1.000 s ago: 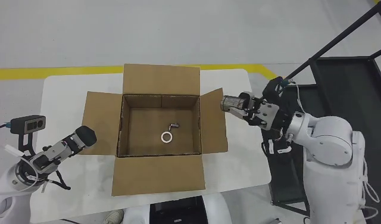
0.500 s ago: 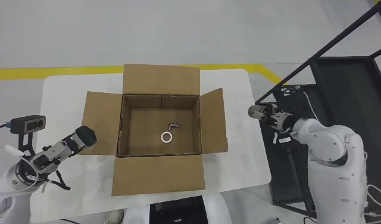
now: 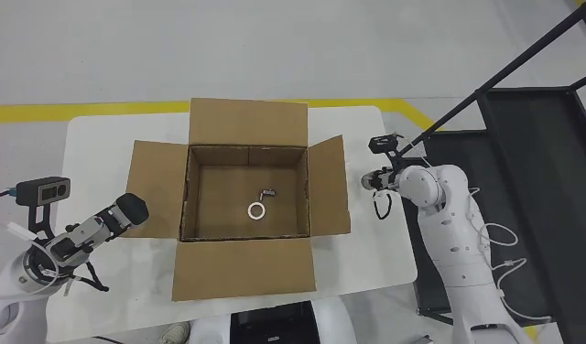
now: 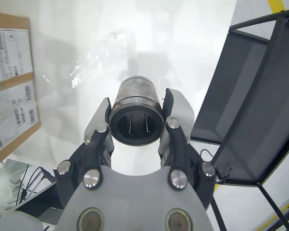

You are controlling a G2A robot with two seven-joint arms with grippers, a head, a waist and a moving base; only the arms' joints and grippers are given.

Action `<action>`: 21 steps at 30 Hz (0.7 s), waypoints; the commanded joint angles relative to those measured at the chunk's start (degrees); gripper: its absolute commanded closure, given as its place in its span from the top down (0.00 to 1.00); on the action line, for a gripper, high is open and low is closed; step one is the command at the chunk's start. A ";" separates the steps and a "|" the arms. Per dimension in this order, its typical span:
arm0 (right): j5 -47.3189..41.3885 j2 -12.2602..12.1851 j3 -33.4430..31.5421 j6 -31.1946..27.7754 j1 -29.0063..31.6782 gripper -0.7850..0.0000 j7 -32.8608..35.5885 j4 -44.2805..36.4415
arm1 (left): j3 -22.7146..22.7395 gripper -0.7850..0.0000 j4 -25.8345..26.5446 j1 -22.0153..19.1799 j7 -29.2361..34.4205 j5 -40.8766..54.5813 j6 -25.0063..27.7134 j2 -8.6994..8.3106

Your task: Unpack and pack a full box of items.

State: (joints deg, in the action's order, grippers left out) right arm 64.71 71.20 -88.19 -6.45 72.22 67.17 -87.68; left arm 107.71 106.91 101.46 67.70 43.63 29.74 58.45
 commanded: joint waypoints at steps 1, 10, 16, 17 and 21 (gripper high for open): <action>0.97 -0.01 0.80 1.02 -1.28 0.00 0.19 1.78 | 0.00 1.00 0.00 0.00 0.00 0.00 0.00 0.00; 0.94 -0.11 1.86 3.72 -3.25 0.00 -0.58 3.89 | 0.00 1.00 0.00 0.00 0.00 0.00 0.00 0.00; 2.56 -0.53 1.14 5.43 -2.66 0.00 0.62 2.87 | 0.00 1.00 0.00 0.00 0.00 0.00 0.00 0.00; 2.77 -0.58 1.10 5.71 -2.65 0.00 0.95 3.18 | 0.00 1.00 0.00 0.00 0.00 0.00 0.00 0.00; 2.37 -0.63 1.63 5.64 -3.44 0.00 1.15 5.16 | 0.00 1.00 0.00 0.00 0.00 0.00 0.00 0.00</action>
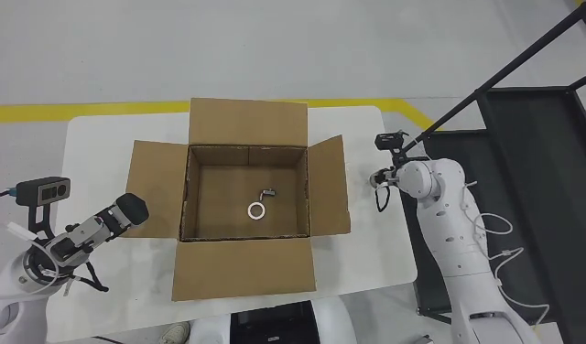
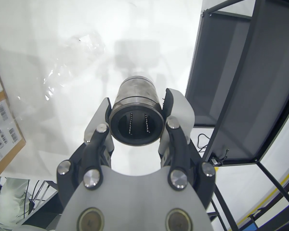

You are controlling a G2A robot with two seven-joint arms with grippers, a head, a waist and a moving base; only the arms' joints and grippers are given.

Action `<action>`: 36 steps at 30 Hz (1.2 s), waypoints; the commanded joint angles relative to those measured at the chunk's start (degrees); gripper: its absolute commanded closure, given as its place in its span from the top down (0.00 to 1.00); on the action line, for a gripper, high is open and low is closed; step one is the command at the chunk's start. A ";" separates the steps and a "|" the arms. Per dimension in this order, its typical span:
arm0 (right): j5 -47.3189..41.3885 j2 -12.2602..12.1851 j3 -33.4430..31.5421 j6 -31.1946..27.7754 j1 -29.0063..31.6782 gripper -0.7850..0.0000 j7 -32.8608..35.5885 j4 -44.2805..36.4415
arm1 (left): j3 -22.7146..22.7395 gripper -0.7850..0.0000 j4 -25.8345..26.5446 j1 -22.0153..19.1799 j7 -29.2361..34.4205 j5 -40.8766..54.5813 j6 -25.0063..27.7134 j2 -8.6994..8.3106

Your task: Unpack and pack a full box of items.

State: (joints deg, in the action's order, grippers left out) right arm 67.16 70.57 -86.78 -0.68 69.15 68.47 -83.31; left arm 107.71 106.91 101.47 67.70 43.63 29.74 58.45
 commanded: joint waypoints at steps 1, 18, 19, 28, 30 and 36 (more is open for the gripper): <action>-0.36 0.02 0.56 -0.28 -0.74 0.00 -0.22 1.58 | 0.00 1.00 0.00 0.00 0.00 0.00 0.00 0.00; 2.26 0.32 5.69 0.86 -5.94 1.00 -2.23 11.29 | 0.00 1.00 0.00 0.00 0.00 0.00 0.00 0.00; 1.99 0.32 5.71 0.87 -6.00 1.00 -2.25 11.38 | 0.00 1.00 0.00 0.00 0.00 0.00 0.00 0.00; -0.25 -0.60 1.10 2.04 -2.09 1.00 -1.62 2.69 | 0.00 1.00 0.00 0.00 0.00 0.00 0.00 0.00; -0.39 -0.99 -1.18 2.79 0.48 1.00 -1.58 -2.88 | 0.00 1.00 0.00 0.00 0.00 0.00 0.00 0.00; -5.92 -1.64 -9.31 3.71 9.60 1.00 -4.90 -22.13 | 0.00 1.00 0.00 0.00 0.00 0.00 0.00 0.00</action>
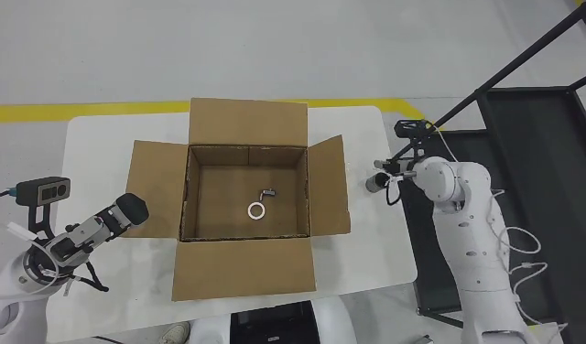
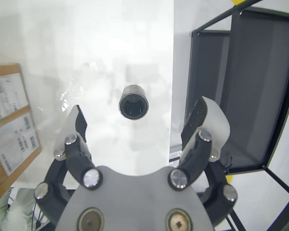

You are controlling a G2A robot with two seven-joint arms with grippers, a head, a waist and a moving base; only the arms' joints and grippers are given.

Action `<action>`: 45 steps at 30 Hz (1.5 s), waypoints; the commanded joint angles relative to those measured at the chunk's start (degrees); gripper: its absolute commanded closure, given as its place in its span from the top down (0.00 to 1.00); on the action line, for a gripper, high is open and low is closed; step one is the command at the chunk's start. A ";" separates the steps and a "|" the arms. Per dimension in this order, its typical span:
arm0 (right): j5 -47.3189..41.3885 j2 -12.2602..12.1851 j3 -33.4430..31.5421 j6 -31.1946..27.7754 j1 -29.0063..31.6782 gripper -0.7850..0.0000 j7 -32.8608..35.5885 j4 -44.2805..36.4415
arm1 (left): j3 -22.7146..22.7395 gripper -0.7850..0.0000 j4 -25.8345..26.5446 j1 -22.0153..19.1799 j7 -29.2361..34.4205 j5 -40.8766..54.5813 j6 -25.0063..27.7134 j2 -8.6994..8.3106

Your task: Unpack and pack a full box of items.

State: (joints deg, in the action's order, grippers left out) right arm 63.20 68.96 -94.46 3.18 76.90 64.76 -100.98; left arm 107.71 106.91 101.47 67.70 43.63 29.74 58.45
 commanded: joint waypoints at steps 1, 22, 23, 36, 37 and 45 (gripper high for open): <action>-3.30 -0.06 -2.78 -0.41 3.37 1.00 -2.40 -7.56 | 0.00 1.00 0.00 0.00 0.00 0.00 0.00 0.00; -13.57 -0.93 21.75 -30.17 -1.65 1.00 1.26 -28.99 | 0.00 1.00 0.00 0.00 0.00 0.00 0.00 0.00; -12.88 -0.73 24.66 -29.31 -3.53 1.00 2.56 -27.48 | 0.00 1.00 0.00 0.00 0.00 0.00 0.00 0.00; -14.65 3.76 46.77 -15.09 -23.57 1.00 8.32 -5.13 | 0.00 1.00 0.00 0.00 0.00 0.00 0.00 0.00; -14.65 3.76 46.77 -15.09 -23.57 1.00 8.32 -5.13 | 0.00 1.00 0.00 0.00 0.00 0.00 0.00 0.00; -14.65 3.76 46.77 -15.09 -23.57 1.00 8.32 -5.13 | 0.00 1.00 0.00 0.00 0.00 0.00 0.00 0.00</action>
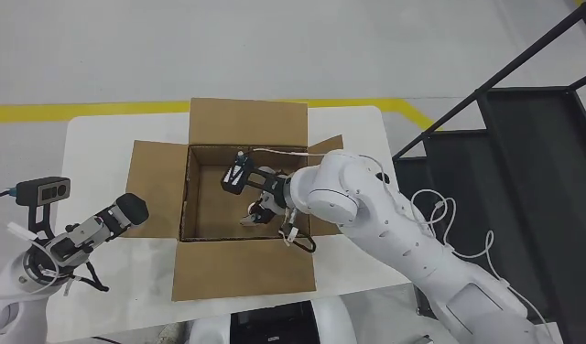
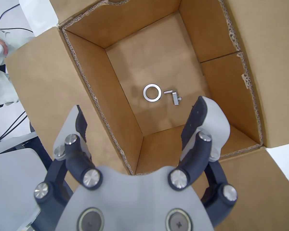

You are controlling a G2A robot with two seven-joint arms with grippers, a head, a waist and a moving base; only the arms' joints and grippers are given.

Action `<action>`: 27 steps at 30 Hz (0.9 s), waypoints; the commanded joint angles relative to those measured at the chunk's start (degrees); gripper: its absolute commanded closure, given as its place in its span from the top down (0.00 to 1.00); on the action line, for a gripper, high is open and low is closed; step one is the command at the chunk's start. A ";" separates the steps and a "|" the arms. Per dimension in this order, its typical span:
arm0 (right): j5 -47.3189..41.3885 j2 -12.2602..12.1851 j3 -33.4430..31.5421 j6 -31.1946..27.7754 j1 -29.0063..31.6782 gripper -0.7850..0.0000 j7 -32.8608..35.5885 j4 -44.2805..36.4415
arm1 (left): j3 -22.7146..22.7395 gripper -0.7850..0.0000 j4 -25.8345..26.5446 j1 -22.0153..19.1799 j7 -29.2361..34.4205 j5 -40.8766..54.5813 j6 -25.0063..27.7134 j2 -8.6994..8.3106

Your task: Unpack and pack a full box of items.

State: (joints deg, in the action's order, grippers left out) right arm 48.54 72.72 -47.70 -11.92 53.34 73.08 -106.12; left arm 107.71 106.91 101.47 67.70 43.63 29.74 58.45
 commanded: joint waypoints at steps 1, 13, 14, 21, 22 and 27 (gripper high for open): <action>0.00 0.00 0.01 0.00 -0.01 1.00 0.00 0.01 | 0.00 1.00 0.00 0.00 0.00 0.00 0.00 0.00; 0.00 0.00 0.01 0.00 -0.01 1.00 0.00 0.01 | 0.00 1.00 0.00 0.00 0.00 0.00 0.00 0.00; 0.54 0.00 0.14 0.07 0.11 1.00 -0.42 0.52 | 0.00 1.00 0.00 0.00 0.00 0.00 0.00 0.00; 5.38 1.41 5.26 0.69 -4.91 1.00 -0.66 7.87 | 0.00 1.00 0.00 0.00 0.00 0.00 0.00 0.00; 6.53 1.83 6.57 1.04 -6.00 1.00 -0.63 9.61 | 0.00 1.00 0.00 0.00 0.00 0.00 0.00 0.00; 9.44 4.15 11.91 2.12 -10.74 1.00 -2.24 19.02 | 0.00 1.00 0.00 0.00 0.00 0.00 0.00 0.00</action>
State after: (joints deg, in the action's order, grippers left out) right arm 57.57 76.34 -36.86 -10.11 43.67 71.22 -89.68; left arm 107.71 106.91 101.47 67.70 43.63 29.74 58.45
